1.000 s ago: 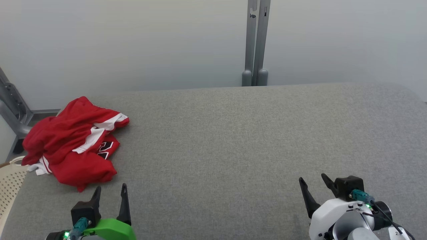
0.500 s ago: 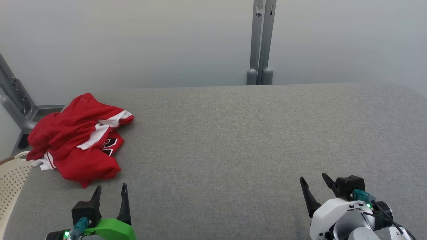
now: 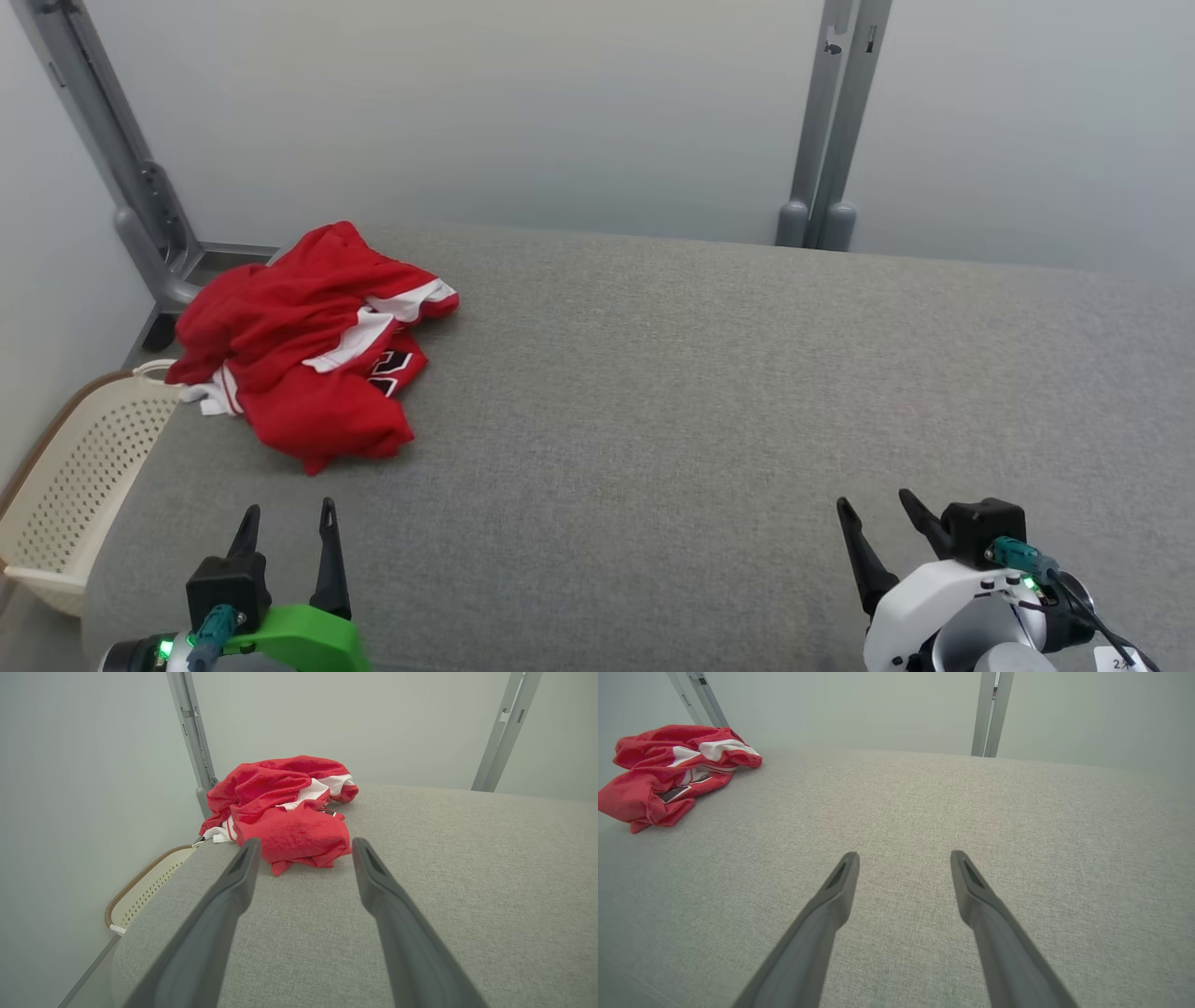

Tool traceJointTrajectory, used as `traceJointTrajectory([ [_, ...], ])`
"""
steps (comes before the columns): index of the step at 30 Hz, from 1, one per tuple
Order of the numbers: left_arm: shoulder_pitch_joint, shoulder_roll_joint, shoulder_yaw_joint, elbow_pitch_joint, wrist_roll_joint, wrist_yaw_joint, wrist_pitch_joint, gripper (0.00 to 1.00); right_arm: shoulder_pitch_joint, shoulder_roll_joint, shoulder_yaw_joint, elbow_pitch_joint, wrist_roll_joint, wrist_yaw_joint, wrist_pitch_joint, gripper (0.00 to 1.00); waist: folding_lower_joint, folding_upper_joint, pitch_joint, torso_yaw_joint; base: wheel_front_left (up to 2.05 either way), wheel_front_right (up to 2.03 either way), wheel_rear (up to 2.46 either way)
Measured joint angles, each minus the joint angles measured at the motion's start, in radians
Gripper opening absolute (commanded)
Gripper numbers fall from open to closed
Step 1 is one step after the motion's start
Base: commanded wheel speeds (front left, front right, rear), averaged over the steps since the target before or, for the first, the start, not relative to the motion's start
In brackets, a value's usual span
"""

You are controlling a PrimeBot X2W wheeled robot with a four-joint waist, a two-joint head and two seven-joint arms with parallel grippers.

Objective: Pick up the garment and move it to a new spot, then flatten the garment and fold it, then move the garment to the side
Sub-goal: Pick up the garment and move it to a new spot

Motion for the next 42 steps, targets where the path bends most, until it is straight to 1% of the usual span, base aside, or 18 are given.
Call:
traceJointTrajectory([
  [3,0.008,0.001,0.001,-0.011,-0.002,0.016,0.017,1.00,0.000,0.001,0.004,0.008,0.011,0.000,-0.009,1.00,0.0000,0.0000,-0.001,0.036,0.00,0.00,0.00],
  [7,0.019,0.006,0.007,-0.030,-0.021,0.016,0.051,1.00,0.000,0.000,0.011,0.023,0.028,0.000,-0.023,1.00,0.0000,0.0000,-0.004,0.086,0.00,0.00,0.00],
  [15,0.026,0.035,0.005,-0.072,-0.054,-0.025,0.078,1.00,-0.006,0.001,0.041,0.048,0.057,0.000,-0.053,1.00,0.0000,0.0000,-0.005,0.184,0.00,0.00,0.00],
  [20,0.034,0.042,0.000,-0.098,-0.060,-0.037,0.078,1.00,-0.011,0.001,0.058,0.067,0.072,0.000,-0.066,1.00,0.0000,0.0000,-0.004,0.235,0.00,0.00,0.00],
  [24,0.039,0.053,0.006,-0.106,-0.068,-0.037,0.081,1.00,-0.020,0.001,0.069,0.076,0.075,0.000,-0.074,1.00,0.0000,0.0000,-0.001,0.267,0.00,0.00,0.00],
  [30,0.045,0.061,0.005,-0.114,-0.069,-0.032,0.092,1.00,-0.027,0.001,0.077,0.079,0.075,0.000,-0.076,1.00,0.0000,0.0000,0.014,0.288,0.00,0.00,0.00],
  [33,0.018,0.059,-0.009,-0.092,-0.082,-0.051,0.138,1.00,-0.027,0.001,0.078,0.072,0.074,0.000,-0.077,1.00,0.0000,0.0000,0.021,0.293,0.00,0.00,0.00],
  [39,-0.165,0.044,-0.035,0.023,-0.117,-0.096,0.272,1.00,-0.027,0.001,0.091,0.022,0.039,0.000,-0.044,1.00,0.0000,0.0000,0.048,0.286,0.00,0.00,0.00],
  [42,-0.293,0.043,-0.066,0.092,-0.105,-0.131,0.333,1.00,-0.030,0.001,0.095,-0.027,0.005,0.000,-0.007,1.00,0.0000,0.0000,0.072,0.271,0.00,0.00,0.00],
])
